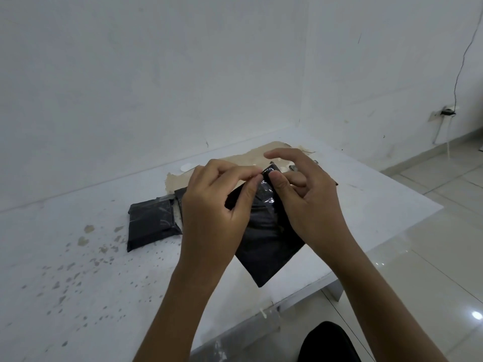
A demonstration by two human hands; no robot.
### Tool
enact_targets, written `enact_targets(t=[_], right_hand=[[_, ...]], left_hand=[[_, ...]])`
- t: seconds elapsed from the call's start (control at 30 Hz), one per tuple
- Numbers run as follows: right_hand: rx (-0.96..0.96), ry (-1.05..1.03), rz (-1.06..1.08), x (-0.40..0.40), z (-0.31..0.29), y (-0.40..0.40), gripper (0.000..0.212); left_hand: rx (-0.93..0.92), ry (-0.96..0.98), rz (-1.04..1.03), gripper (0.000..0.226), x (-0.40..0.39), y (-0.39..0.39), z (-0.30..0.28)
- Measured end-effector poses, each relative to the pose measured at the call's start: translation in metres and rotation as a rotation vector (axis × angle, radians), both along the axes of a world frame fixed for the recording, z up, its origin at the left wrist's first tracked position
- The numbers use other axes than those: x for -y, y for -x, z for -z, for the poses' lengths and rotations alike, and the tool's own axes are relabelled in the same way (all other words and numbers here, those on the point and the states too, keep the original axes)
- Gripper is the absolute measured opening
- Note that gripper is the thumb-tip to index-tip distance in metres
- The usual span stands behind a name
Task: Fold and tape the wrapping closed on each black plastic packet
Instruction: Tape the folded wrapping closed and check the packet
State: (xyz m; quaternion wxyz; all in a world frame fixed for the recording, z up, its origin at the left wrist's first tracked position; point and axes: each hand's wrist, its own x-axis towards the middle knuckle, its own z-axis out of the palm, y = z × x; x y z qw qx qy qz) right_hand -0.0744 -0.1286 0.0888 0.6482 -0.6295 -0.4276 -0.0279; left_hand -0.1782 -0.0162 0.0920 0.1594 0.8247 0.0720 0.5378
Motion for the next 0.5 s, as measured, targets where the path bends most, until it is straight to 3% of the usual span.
enact_targets(t=[0.2,0.33,0.5], right_hand=[[-0.157,0.007,-0.031,0.001,-0.003,0.001,0.016],[-0.370,-0.035,-0.046,0.002,-0.005,0.009,0.031],[-0.523,-0.091,-0.044,0.000,-0.010,0.012,0.013]], left_hand=[[0.022,-0.072,-0.005,0.012,-0.005,-0.001,0.000],[0.018,-0.066,0.012,0.013,-0.007,-0.002,0.000],[0.031,-0.070,0.062,0.017,-0.005,-0.003,-0.002]])
